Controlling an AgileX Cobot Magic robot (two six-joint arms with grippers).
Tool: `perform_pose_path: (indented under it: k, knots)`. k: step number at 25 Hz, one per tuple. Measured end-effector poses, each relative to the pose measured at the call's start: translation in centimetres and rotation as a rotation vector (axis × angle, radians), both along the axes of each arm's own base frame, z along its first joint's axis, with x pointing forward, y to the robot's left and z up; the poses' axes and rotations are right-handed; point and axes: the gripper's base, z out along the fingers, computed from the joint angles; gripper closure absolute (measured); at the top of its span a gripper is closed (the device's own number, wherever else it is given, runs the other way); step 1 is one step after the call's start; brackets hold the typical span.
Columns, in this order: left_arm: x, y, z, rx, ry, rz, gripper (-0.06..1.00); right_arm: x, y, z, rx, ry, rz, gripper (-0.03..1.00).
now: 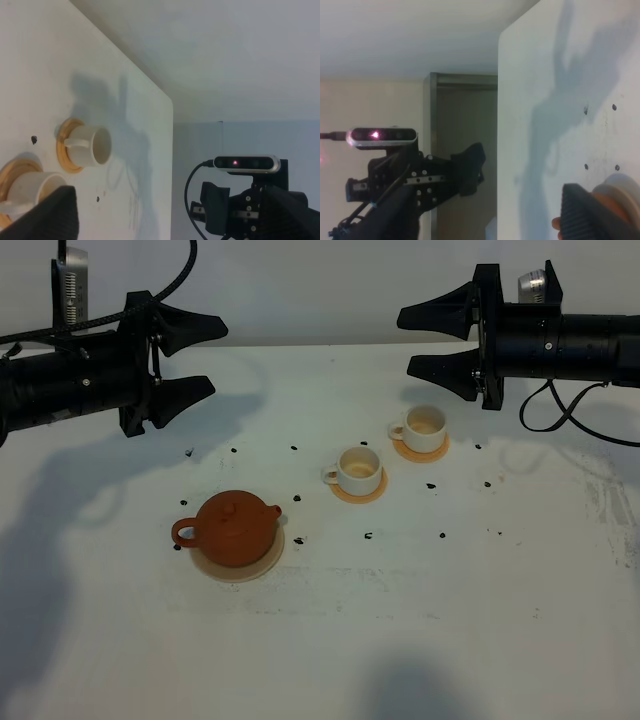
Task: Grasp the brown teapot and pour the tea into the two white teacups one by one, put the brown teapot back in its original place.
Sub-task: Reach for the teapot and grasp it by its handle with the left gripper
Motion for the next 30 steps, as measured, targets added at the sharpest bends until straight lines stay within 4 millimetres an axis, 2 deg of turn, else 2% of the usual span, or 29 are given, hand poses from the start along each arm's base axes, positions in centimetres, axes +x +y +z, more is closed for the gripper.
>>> perform_pose_path:
  k: [10,15,19,26,30]
  knots:
    - [0.0,0.0,0.0,0.008,-0.013,-0.01,0.25,0.0,0.0,0.0,-0.01,-0.04,0.008,0.39]
    - [0.0,-0.1,0.2,0.092,-0.126,-0.074,0.25,0.0,0.0,0.1,-0.033,-0.126,0.026,0.39]
    - [0.0,-0.2,0.6,0.145,-0.207,-0.116,0.25,0.5,0.0,0.9,-0.083,-0.197,0.053,0.41]
    - [-0.9,0.1,2.8,0.358,-0.372,-0.202,0.26,1.4,-0.1,2.9,-0.251,-0.312,0.133,0.43]
    - [-2.1,0.5,4.8,0.529,-0.458,-0.265,0.26,1.1,-1.0,4.2,-0.426,-0.372,0.12,0.43]
